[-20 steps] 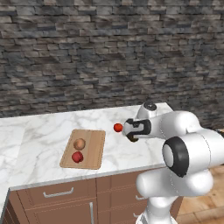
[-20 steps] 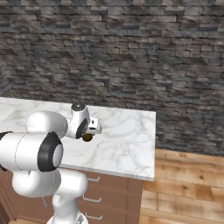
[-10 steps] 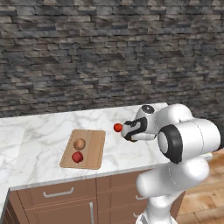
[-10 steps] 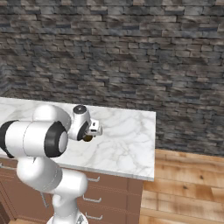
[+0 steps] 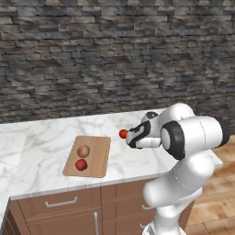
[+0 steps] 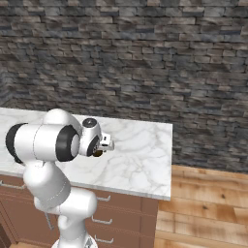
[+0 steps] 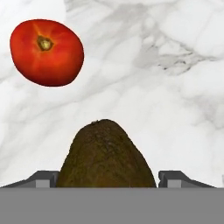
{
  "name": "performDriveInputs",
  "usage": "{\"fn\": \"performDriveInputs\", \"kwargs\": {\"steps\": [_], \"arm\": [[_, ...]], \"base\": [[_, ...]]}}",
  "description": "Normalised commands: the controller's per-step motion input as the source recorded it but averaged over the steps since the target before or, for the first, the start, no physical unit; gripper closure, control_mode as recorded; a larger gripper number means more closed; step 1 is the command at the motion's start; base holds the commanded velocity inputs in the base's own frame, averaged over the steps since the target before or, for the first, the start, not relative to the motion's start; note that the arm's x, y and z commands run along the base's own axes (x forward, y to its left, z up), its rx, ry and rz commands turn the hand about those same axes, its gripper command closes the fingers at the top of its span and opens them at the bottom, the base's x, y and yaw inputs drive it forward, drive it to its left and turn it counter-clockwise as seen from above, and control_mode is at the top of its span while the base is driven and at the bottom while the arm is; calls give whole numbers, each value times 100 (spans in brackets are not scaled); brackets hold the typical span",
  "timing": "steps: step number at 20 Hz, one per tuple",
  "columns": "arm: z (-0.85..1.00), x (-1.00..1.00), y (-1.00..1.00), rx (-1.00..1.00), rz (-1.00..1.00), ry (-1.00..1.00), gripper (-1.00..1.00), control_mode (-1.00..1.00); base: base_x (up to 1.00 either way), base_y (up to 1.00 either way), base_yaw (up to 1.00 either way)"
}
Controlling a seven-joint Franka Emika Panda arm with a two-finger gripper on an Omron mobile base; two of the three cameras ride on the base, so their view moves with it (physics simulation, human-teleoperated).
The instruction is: Place the avocado, onion, tomato, and bell pepper on the cutting board.
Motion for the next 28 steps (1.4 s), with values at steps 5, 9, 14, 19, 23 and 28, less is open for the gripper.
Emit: {"fn": "performDriveInputs", "kwargs": {"steps": [5,9,14,19,23,28], "arm": [[-3,2,0,0,0,0,100,-100],[40,-20,1,0,0,0,100,-100],[94,-13,28,0,0,0,100,-100],[100,-14,38,1,5,0,100,-100],[100,-25,24,1,18,0,100,-100],[93,-15,47,0,9,0,100,-100]], "base": [[0,0,0],[0,0,0],[0,0,0],[0,0,0],[0,0,0],[0,0,0]]}}
